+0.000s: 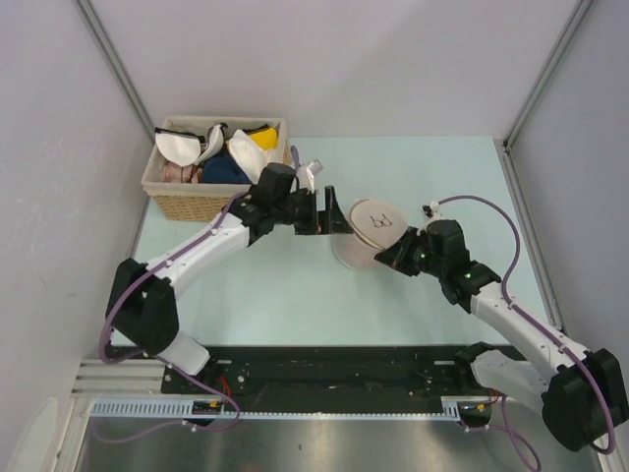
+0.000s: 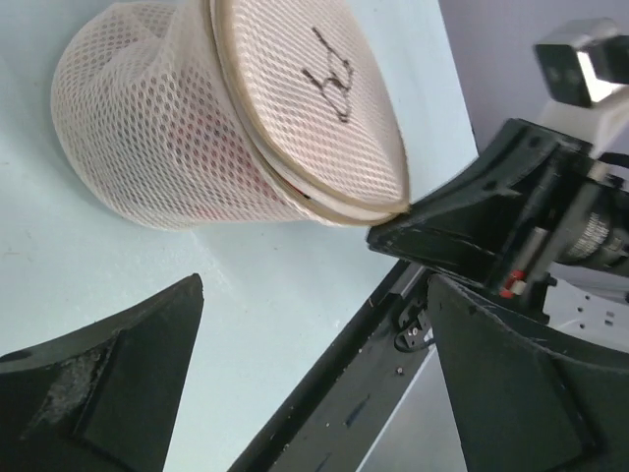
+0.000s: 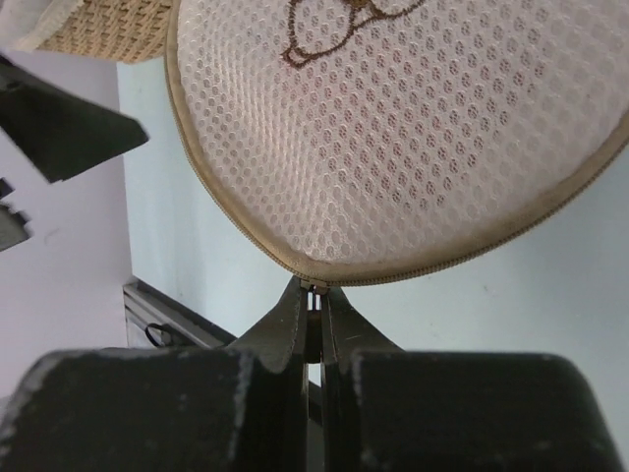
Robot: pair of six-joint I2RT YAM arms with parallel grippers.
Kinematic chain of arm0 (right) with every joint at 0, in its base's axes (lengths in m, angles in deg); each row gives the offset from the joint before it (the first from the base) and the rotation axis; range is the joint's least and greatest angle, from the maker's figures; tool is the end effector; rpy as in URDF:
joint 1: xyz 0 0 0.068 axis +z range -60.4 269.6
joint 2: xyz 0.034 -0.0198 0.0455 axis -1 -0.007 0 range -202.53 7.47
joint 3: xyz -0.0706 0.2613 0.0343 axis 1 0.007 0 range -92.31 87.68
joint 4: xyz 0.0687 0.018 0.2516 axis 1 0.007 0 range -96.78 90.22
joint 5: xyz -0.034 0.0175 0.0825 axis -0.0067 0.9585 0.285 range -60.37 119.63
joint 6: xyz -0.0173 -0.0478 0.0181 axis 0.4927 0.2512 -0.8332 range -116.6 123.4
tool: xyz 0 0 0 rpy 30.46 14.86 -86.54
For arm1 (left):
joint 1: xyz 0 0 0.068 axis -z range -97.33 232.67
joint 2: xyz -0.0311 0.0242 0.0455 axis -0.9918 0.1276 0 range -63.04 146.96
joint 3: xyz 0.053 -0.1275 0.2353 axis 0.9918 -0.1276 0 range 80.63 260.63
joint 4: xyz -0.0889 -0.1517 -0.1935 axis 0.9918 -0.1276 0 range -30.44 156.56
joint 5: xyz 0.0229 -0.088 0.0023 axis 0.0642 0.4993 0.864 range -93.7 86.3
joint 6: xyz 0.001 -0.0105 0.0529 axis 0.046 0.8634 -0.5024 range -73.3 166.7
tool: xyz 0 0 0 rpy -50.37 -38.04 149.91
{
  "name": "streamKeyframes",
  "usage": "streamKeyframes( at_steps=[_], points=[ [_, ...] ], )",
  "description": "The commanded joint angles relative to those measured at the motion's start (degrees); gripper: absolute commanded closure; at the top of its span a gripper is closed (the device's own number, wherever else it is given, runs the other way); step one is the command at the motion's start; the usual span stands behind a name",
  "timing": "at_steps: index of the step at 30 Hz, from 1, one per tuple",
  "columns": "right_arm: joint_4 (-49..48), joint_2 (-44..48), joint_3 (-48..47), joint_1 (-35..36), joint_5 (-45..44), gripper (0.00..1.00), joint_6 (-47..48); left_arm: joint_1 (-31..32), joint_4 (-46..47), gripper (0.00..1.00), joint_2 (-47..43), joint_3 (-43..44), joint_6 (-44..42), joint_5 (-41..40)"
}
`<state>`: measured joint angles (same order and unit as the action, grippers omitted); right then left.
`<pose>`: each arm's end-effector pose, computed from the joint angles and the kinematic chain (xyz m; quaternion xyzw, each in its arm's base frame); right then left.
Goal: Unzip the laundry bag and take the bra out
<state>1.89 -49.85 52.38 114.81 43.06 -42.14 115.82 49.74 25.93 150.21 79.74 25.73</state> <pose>0.1960 0.1014 0.2441 0.0953 0.8597 0.3674 0.3419 0.2843 -0.2066 0.2907 0.1157 0.8625 -0.4286 0.2428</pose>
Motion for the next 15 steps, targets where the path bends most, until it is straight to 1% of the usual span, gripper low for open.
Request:
streamKeyframes(
  at_steps=[1, 3, 4, 7, 9, 11, 12, 13, 15],
  points=[
    [-4.71, -0.33, 0.42, 3.44, -7.19, 1.00, -7.81, -0.19, 5.19, 0.00, -9.68, -5.05, 7.00, -3.15],
    [-5.76, -1.74, 0.42, 4.49, -8.42, 1.00, -8.60, 0.60, 8.36, 0.00, -12.31, -10.31, 10.98, -2.19],
    [-6.20, -2.18, 0.42, 4.76, -8.68, 1.00, -8.60, 0.78, 10.56, 0.00, -13.02, -11.56, 14.56, -2.53],
    [-7.17, -3.67, 0.42, 5.02, -8.68, 1.00, -8.43, 1.48, 15.32, 0.00, -12.86, -15.17, 21.18, -3.33],
    [-7.08, -4.29, 0.42, 5.29, -8.86, 1.00, -8.08, 2.36, 18.12, 0.00, -11.28, -14.74, 23.82, -2.72],
    [-6.56, -4.29, 0.42, 5.55, -9.30, 1.00, -7.81, 3.32, 18.23, 0.00, -7.42, -12.82, 24.18, -2.54],
    [-6.38, -4.12, 0.42, 5.64, -9.56, 1.00, -7.72, 4.46, 17.36, 0.00, -6.01, -10.54, 24.62, -2.71],
    [-6.12, -3.85, 0.42, 5.81, -9.91, 1.00, -7.64, 4.91, 17.26, 0.00, -3.04, -9.39, 24.71, -2.80],
    [-5.59, -3.42, 0.42, 6.08, -10.53, 1.00, -7.46, 5.96, 17.87, 0.00, -0.65, -6.93, 25.58, -2.89]
  ],
)
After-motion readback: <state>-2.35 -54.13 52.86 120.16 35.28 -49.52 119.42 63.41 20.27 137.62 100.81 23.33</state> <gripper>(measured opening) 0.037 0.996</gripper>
